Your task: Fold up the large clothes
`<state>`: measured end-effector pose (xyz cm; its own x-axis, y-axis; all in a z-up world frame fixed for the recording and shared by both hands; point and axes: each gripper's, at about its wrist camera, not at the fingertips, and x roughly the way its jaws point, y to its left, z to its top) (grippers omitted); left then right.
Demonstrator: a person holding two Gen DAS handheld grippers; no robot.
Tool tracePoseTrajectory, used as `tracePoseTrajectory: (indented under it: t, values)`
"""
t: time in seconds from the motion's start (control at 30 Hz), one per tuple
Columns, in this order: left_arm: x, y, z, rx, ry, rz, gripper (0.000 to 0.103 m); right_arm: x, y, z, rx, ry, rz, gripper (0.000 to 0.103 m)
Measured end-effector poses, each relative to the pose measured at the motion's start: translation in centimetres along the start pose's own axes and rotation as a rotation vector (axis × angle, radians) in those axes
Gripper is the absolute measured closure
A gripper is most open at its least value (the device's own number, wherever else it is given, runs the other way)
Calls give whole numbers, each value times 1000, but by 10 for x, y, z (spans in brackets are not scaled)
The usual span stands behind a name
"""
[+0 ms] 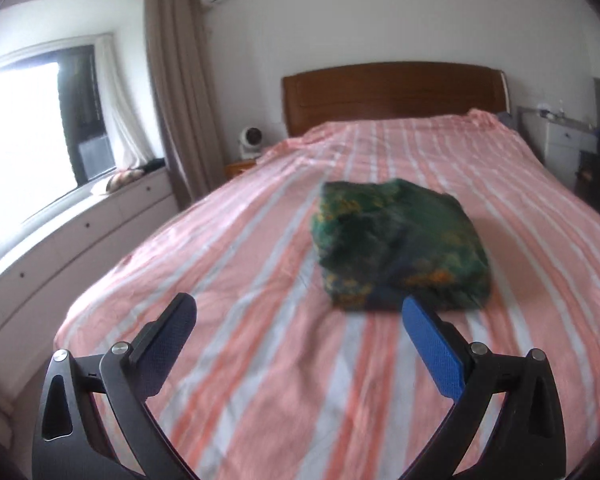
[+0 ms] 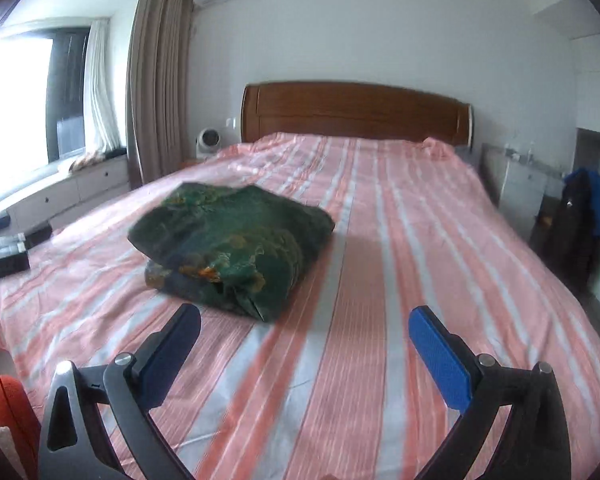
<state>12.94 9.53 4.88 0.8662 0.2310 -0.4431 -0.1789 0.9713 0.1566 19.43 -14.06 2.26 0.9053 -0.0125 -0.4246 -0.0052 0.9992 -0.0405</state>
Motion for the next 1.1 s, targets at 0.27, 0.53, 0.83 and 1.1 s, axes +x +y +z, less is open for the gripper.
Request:
tracePoseTrajectory:
  t: [0.27,0.53,0.83,1.1]
  values:
    - [-18,-11,-25,-33,92,-78,0,-36,0,-14,48,58,40,1]
    - [-32,-14,-41,-2,126,-132,0,-58,15,-31,29,67,40,1]
    - [-42,-15,-58,29,151,-155,0,-56,37,-59,59,232,65,1]
    - [-39,-20,-64,8,213,-179,0,-57,37,-71,65,310,49,1]
